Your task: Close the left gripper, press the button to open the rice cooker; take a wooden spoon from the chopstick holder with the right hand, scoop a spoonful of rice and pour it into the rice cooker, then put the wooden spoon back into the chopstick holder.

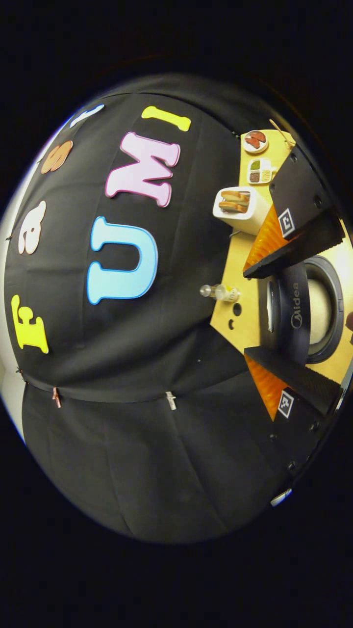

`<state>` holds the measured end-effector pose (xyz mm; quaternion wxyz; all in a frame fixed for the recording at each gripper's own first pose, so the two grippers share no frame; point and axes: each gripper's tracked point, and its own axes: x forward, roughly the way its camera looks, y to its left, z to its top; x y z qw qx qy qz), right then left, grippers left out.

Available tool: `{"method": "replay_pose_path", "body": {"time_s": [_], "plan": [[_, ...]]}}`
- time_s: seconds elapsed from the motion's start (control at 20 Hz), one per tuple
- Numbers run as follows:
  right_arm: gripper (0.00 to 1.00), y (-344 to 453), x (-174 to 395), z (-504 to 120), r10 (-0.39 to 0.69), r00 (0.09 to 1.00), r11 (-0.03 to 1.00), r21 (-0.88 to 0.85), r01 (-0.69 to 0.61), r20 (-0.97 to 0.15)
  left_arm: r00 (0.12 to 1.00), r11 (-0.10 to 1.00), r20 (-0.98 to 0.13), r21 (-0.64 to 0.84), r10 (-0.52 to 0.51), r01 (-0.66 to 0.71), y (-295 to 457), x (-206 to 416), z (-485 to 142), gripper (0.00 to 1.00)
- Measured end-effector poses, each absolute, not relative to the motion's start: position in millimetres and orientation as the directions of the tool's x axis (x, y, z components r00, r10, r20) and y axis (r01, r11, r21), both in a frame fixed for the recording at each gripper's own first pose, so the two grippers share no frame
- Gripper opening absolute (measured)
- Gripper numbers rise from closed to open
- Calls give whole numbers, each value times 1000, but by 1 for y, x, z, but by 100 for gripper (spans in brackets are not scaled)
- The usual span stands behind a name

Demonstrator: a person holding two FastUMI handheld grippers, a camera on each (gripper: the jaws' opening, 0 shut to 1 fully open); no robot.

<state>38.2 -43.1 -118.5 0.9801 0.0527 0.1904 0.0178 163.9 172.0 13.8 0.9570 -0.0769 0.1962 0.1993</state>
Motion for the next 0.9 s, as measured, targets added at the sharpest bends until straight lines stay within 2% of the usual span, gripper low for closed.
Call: {"method": "replay_pose_path", "body": {"time_s": [0.25, 0.5, 0.9], "plan": [[99, -30, 52, -105, 89, 937, 995, 64, -72, -338, 821, 914, -467, -63, 329, -401, 142, 121, -50, 98], [99, -13, 56, -92, 128, 944, 992, 27, -126, -306, 834, 917, -439, -56, 334, -396, 130, 106, -93, 98], [99, 17, 24, -123, 174, 907, 983, 15, -182, -383, 838, 940, -463, -29, 289, -340, 113, 99, -147, 98]]}}
